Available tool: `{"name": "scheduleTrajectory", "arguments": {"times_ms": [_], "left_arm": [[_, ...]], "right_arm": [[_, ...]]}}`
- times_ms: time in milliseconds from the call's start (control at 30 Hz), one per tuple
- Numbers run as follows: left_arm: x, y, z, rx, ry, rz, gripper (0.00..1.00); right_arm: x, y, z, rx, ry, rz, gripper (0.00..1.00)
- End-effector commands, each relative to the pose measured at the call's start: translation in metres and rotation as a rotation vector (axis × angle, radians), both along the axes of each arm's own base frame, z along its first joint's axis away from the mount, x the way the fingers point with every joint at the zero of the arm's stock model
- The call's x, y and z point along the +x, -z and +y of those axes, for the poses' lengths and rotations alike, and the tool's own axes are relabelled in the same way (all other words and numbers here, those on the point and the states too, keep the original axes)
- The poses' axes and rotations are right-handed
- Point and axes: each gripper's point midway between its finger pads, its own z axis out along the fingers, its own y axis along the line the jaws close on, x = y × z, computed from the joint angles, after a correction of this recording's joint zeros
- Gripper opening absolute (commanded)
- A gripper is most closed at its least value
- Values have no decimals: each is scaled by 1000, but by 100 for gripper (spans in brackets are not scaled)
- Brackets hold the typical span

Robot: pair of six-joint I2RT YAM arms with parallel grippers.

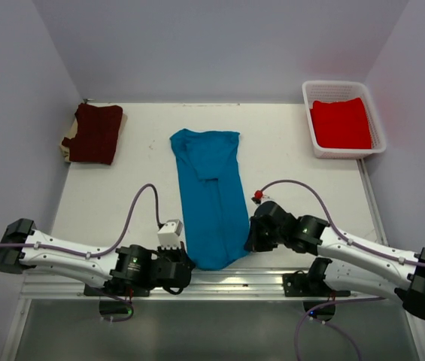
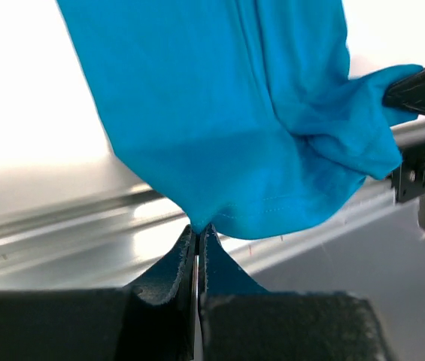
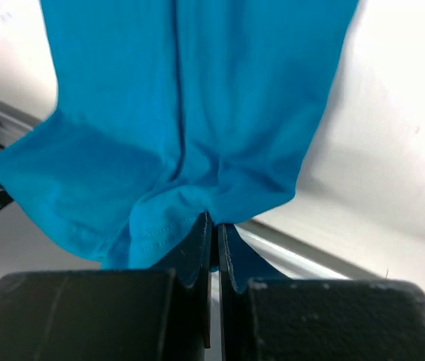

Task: Fold and stack the t-shirts
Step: Fold the folded rectangular tshirt in 1/3 of the way

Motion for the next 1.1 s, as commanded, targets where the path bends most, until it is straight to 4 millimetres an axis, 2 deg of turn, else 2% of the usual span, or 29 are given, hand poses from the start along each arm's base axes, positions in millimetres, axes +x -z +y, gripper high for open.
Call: {"name": "scheduleTrajectory", "arguments": {"times_ms": [0,33,100,133,200,233,267,333,367,467,700,833,1067], "left_arm": [[39,-12,15,-9,-114,-206,0],[43,-10,18,-9,-122,-228,0],[55,-15,15,-26,-131,-288,0],[59,-16,9,-62,-134,-305,0],[75,-14,11,-24,-125,-361,0],[81,-5,14,-6,-122,-378,0],[96,-13,8,-64,-173,-394,0],[109,-6,12,-22,-159,-437,0],[122,-15,11,-64,-204,-459,0],[141,-26,9,-75,-220,-524,0],[166,-22,7,-28,-217,-556,0],[175,-19,12,-10,-232,-554,0],[195,-12,31,24,-273,-549,0]], "right_arm": [[48,-29,11,7,33,-196,0],[55,-29,12,-12,25,-208,0],[72,-34,14,-9,46,-234,0],[78,-30,12,-30,37,-237,0],[95,-34,11,-27,62,-261,0],[102,-34,10,-38,57,-277,0],[108,-32,11,-51,60,-285,0],[122,-38,10,-67,69,-319,0],[129,-37,12,-73,71,-328,0],[148,-39,16,-80,81,-359,0],[172,-27,27,-94,81,-371,0],[183,-28,23,-116,90,-395,0],[212,-34,14,-126,117,-410,0]]}}
